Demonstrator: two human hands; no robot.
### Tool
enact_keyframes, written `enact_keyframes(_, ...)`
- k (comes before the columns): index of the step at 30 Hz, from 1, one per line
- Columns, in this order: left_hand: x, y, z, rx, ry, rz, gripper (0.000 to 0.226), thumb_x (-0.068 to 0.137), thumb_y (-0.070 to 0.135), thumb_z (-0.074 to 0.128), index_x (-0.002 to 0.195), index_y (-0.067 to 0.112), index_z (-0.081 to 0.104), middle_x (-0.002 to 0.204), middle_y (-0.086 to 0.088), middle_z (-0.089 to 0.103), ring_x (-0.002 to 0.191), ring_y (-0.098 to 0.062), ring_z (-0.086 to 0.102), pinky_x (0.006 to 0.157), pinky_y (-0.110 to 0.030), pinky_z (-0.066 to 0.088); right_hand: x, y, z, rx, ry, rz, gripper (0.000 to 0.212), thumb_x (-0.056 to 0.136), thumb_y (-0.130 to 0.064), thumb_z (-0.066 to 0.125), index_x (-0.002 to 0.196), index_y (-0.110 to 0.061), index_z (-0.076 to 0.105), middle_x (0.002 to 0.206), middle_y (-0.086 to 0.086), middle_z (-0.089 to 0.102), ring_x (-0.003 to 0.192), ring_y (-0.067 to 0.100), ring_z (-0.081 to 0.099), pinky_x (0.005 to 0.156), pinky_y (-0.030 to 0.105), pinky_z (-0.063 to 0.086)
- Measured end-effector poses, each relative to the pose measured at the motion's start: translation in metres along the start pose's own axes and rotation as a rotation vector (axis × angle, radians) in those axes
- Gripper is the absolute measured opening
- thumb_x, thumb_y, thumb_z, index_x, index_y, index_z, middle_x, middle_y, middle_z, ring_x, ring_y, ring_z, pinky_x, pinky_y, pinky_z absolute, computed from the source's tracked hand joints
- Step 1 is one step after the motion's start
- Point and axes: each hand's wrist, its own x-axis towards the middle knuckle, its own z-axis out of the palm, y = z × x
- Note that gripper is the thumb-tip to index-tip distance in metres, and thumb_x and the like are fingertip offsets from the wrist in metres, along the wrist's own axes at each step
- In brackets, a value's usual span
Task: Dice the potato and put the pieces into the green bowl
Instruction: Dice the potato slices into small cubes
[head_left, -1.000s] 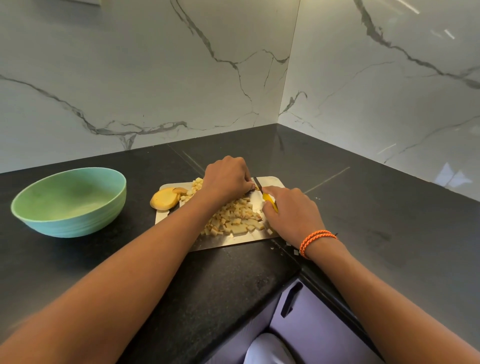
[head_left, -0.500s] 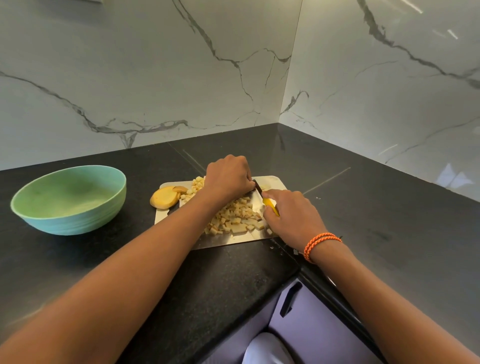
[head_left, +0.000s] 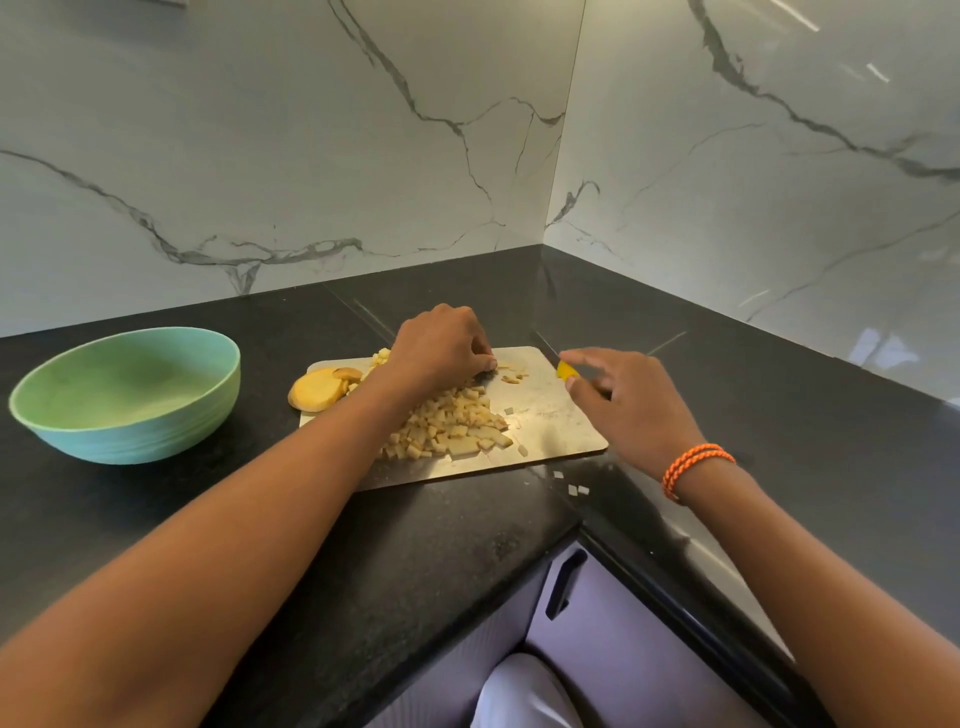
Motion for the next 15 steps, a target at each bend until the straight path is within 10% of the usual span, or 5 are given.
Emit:
enact_keyframes(9,0.007,-0.022,-0.005,-0.311,-0.068,0.008,0.017,0.104,0.02,0.065,0.097,0.025,0.08,0.092,0.013,0.075,0.079,-0.007,0.073,0.078,-0.032,0.06,0.004,0.003,0.022,-0.295,-0.144,-0.041,0.044,0.104,-0.041,0.045,0.148,-0.034,0.052,0.118,0.002,0.071,0.104,0.024,0.065,0.088,0.039,0.052)
enact_keyframes(15,0.006,-0.021,-0.003,-0.243,-0.098,0.034,0.042,0.1,-0.005,0.048,0.114,0.021,0.079,0.101,0.007,0.071,0.088,-0.01,0.067,0.071,-0.021,0.049,-0.001,-0.002,0.027,0.041,-0.111,-0.151,0.035,0.102,-0.033,0.057,0.136,-0.031,0.065,0.054,-0.018,0.048,0.052,0.003,0.049,0.056,0.02,0.033)
